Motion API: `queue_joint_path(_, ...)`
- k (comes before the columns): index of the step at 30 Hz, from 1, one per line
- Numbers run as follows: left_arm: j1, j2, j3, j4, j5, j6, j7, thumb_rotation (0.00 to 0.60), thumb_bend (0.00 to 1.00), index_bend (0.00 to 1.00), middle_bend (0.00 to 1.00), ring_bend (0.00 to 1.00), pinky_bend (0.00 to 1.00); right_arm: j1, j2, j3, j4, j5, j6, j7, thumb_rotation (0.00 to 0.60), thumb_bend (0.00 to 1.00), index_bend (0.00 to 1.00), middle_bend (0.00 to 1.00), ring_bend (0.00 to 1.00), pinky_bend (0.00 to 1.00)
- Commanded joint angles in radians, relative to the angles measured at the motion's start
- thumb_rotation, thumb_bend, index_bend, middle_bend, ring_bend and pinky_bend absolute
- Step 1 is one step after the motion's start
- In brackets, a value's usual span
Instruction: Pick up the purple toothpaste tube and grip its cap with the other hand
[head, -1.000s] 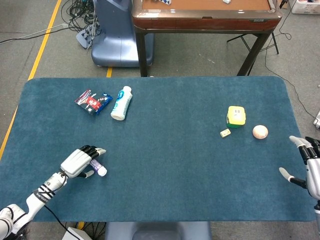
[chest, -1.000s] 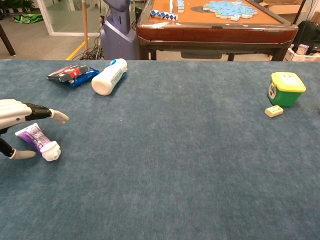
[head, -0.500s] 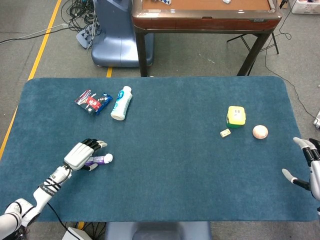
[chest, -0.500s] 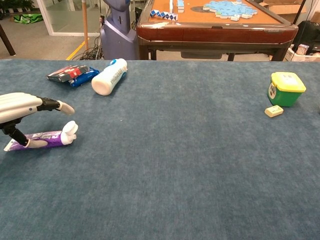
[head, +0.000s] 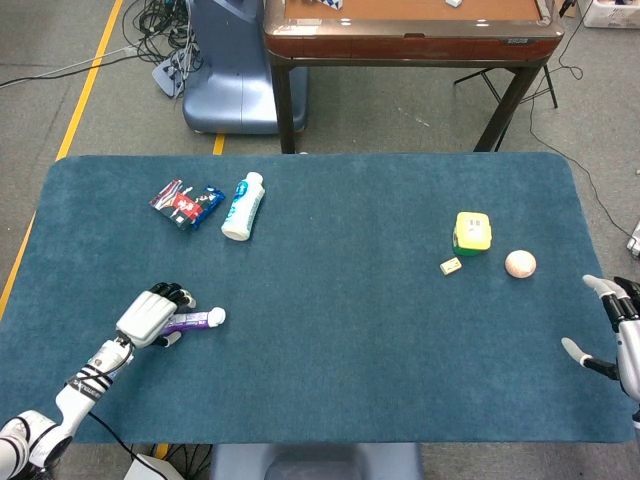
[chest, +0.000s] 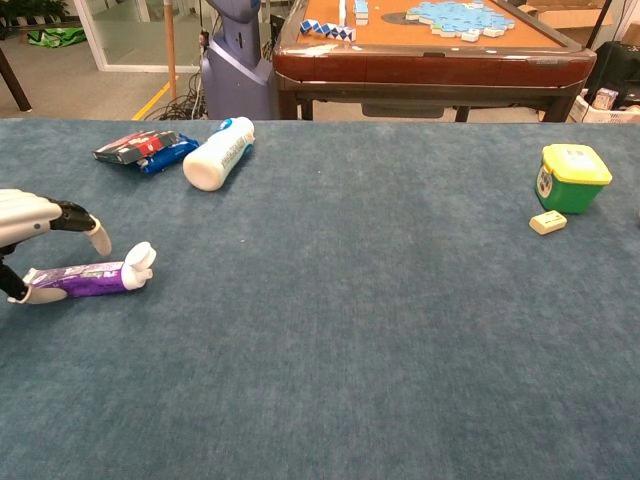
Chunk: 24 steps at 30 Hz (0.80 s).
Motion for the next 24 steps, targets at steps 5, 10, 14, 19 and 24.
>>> queue_joint_path(5, 0.001, 0.008, -0.023, -0.055, -0.05, -0.033, 0.052, 0.6, 0.22, 0.32, 0.28, 0.17, 0.17, -0.009, 0.001, -0.002, 0.004, -0.002, 0.01, 0.009, 0.6, 0.02, 0.19, 0.25, 0.16, 0.16)
queue_joint_path(10, -0.011, 0.005, -0.027, -0.069, -0.067, -0.068, 0.077, 0.6, 0.22, 0.32, 0.28, 0.17, 0.18, -0.015, 0.002, -0.006, 0.006, -0.005, 0.015, 0.015, 0.6, 0.02, 0.19, 0.25, 0.16, 0.16)
queue_joint_path(14, -0.014, 0.017, -0.025, -0.098, -0.073, -0.081, 0.092, 0.6, 0.22, 0.34, 0.28, 0.17, 0.18, -0.019, 0.002, -0.007, 0.008, -0.007, 0.02, 0.018, 0.6, 0.02, 0.19, 0.25, 0.15, 0.16)
queue_joint_path(19, -0.01, 0.033, -0.021, -0.126, -0.076, -0.08, 0.109, 0.6, 0.22, 0.35, 0.28, 0.17, 0.18, -0.019, 0.0, -0.006, 0.012, -0.008, 0.02, 0.021, 0.6, 0.02, 0.19, 0.25, 0.15, 0.16)
queue_joint_path(24, -0.006, 0.046, -0.02, -0.148, -0.084, -0.082, 0.124, 0.6, 0.22, 0.35, 0.28, 0.17, 0.18, -0.019, -0.002, -0.005, 0.016, -0.007, 0.018, 0.025, 0.6, 0.02, 0.19, 0.25, 0.15, 0.16)
